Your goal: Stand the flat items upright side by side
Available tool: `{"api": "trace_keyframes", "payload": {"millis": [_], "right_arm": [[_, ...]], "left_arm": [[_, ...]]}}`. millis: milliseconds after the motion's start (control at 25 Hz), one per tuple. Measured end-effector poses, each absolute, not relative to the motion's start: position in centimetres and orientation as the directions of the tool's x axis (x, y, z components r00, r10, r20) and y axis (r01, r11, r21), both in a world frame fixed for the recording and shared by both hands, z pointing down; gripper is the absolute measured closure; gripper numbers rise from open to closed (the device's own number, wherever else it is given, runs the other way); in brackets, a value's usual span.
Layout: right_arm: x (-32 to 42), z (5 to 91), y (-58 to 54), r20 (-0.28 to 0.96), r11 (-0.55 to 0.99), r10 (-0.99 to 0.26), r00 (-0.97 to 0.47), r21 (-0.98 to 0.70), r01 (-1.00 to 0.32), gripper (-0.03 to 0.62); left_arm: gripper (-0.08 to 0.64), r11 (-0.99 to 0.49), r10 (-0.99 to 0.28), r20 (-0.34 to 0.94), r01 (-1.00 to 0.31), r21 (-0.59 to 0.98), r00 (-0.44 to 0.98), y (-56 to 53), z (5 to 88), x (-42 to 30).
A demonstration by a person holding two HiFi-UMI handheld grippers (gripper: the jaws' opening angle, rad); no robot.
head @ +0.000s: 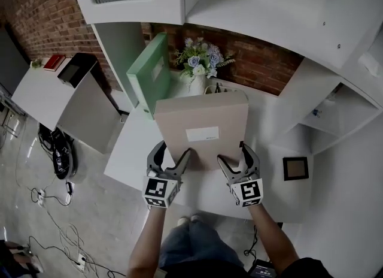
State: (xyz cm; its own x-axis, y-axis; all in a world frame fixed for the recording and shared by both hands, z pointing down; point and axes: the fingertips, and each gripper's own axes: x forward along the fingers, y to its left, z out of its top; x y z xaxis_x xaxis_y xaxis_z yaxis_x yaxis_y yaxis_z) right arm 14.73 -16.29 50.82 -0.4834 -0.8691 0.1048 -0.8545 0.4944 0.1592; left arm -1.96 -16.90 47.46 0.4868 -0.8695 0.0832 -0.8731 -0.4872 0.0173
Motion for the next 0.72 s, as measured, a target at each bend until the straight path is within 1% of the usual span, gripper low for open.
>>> {"api": "trace_keyframes", "payload": {"millis": [160,280,400,560,720], "right_arm": [[13.1,51.8,-16.8,0.063,0.466,-0.884,-0.462,0.187,-0.865,0.235],[12.2,53.3,-16.9,0.067,0.454,-0.89,-0.45,0.207,-0.867,0.242],[11.8,54.7,-16.3,0.092,0.462,-0.887,-0.453,0.211,-0.861,0.261],[11.8,55.5,-15.9,0.12,0.467,-0.884,-0.451,0.202,-0.861,0.262],[11.9,55.8,-15.5,0.135,0.491,-0.871,-0.473,0.196,-0.849,0.261]], "left_arm": [[0.255,-0.475,-0.88,0.026,-0.876,-0.084,0.474,-17.0,47.6,-3.3],[0.255,-0.461,-0.886,0.003,-0.879,-0.121,0.464,-16.7,48.6,-4.1],[0.255,-0.457,-0.886,-0.022,-0.881,-0.123,0.463,-15.9,49.4,-4.7],[0.255,-0.46,-0.882,-0.05,-0.88,-0.118,0.468,-15.5,49.2,-4.6],[0.255,-0.48,-0.873,-0.049,-0.872,-0.096,0.486,-15.1,49.1,-4.6]]}}
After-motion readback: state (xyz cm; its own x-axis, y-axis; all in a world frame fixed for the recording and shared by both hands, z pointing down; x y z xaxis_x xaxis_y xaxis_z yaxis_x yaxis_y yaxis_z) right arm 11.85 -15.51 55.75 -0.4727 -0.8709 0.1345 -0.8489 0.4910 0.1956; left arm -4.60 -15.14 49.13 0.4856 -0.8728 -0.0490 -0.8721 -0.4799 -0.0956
